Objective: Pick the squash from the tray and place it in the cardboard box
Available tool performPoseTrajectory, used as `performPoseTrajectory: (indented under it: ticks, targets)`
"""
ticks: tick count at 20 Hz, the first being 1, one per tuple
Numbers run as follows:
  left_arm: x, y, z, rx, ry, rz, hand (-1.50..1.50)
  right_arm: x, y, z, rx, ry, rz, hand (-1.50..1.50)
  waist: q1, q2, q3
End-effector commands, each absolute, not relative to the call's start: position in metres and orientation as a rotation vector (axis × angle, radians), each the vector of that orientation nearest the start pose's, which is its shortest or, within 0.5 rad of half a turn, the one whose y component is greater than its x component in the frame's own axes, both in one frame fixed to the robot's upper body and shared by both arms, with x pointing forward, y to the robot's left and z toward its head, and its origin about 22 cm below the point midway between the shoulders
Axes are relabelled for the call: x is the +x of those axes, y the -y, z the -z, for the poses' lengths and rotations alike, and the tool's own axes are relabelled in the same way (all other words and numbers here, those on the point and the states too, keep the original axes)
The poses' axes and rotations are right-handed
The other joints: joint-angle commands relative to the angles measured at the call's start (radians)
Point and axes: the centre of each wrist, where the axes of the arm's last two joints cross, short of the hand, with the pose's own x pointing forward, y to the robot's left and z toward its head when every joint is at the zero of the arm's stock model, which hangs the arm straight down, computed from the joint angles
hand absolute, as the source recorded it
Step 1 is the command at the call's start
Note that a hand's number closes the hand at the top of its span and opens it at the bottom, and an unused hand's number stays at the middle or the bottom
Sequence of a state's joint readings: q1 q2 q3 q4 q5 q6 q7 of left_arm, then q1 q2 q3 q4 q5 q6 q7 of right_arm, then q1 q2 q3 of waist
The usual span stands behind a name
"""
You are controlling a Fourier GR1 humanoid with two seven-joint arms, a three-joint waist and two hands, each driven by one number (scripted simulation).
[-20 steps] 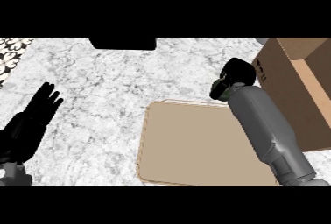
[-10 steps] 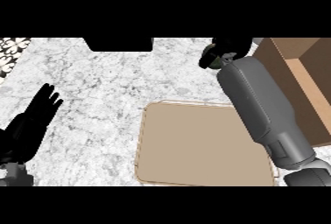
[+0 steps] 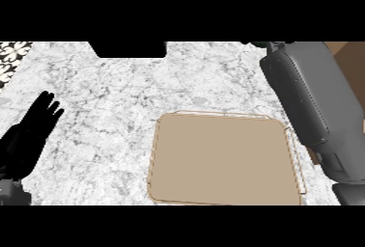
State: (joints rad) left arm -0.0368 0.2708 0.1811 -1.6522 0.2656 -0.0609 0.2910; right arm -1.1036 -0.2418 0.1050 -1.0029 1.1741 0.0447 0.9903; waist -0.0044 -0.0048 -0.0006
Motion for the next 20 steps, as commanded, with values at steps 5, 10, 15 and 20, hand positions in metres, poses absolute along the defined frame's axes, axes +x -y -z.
performPoseTrajectory:
  ticks: [5, 10, 15, 20]
  targets:
    - [0.225, -0.326, -0.062, 0.047, 1.445, -0.047, 0.0, 0.417, 0.187, -0.258, -1.589, 0.99, -0.345, 1.5, 0.011, 0.001, 0.001]
    - [0.268, -0.311, -0.066, 0.08, 1.447, -0.055, 0.0, 0.417, 0.239, -0.244, -1.596, 0.928, -0.431, 1.5, -0.003, 0.005, 0.001]
    - [0.245, -0.319, -0.057, 0.048, 1.439, -0.049, 0.0, 0.421, 0.275, -0.219, -1.611, 0.971, -0.411, 1.5, 0.011, 0.006, 0.001]
    - [0.256, -0.314, -0.042, 0.047, 1.453, -0.033, 0.0, 0.426, 0.295, -0.193, -1.57, 0.967, -0.416, 1.5, 0.011, 0.008, 0.001]
